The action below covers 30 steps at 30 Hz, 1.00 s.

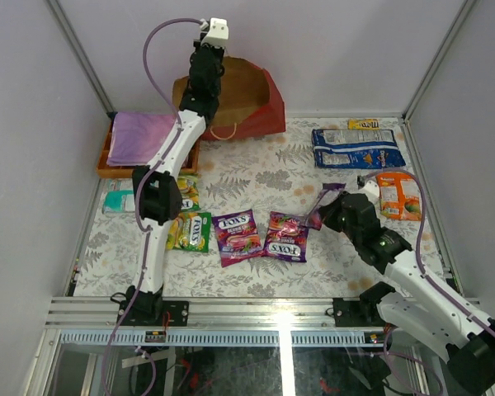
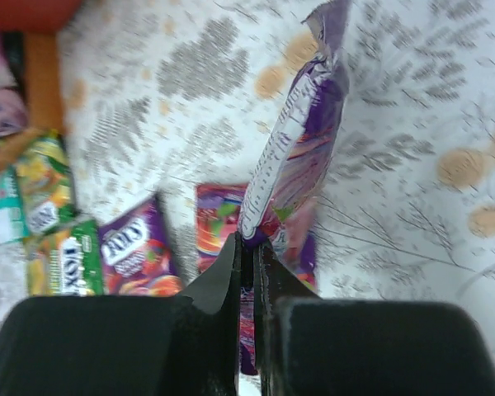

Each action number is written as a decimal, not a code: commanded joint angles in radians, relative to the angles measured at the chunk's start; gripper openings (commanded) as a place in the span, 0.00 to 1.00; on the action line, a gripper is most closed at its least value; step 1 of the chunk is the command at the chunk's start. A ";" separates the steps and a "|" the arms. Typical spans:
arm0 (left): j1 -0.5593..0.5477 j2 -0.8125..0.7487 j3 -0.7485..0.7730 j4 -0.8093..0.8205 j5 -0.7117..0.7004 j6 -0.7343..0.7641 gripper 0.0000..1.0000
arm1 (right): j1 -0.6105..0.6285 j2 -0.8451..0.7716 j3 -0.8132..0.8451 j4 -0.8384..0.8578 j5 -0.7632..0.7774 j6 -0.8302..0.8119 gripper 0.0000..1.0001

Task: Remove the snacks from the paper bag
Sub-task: Place the snack at the center of the board.

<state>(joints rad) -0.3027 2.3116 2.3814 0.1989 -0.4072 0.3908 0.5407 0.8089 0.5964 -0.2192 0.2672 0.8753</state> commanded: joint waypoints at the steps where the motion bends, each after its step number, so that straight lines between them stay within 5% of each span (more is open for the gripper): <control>1: 0.026 0.078 0.070 0.170 0.081 -0.083 0.00 | -0.003 -0.010 -0.032 0.024 0.034 -0.041 0.00; 6: 0.030 0.157 0.096 0.274 0.165 -0.106 0.00 | -0.019 0.065 -0.001 0.025 -0.011 -0.094 0.00; 12: 0.039 0.238 0.078 0.438 0.102 -0.145 0.19 | -0.027 0.200 0.021 0.222 -0.179 -0.110 0.00; 14: 0.052 0.254 0.089 0.435 0.085 -0.196 0.37 | -0.025 0.272 0.057 0.289 -0.223 -0.099 0.00; 18: 0.068 0.264 0.133 0.365 0.073 -0.289 0.97 | -0.026 0.457 0.136 0.457 -0.303 -0.027 0.00; 24: 0.127 0.066 0.034 0.203 0.149 -0.576 1.00 | -0.025 0.788 0.353 0.643 -0.458 0.051 0.00; 30: 0.212 -0.116 0.014 0.001 0.205 -0.685 1.00 | -0.019 1.139 0.686 0.649 -0.531 0.076 0.00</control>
<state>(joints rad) -0.1509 2.3787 2.4138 0.2749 -0.2478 -0.1646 0.5159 1.8023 1.0878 0.3042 -0.1726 0.9142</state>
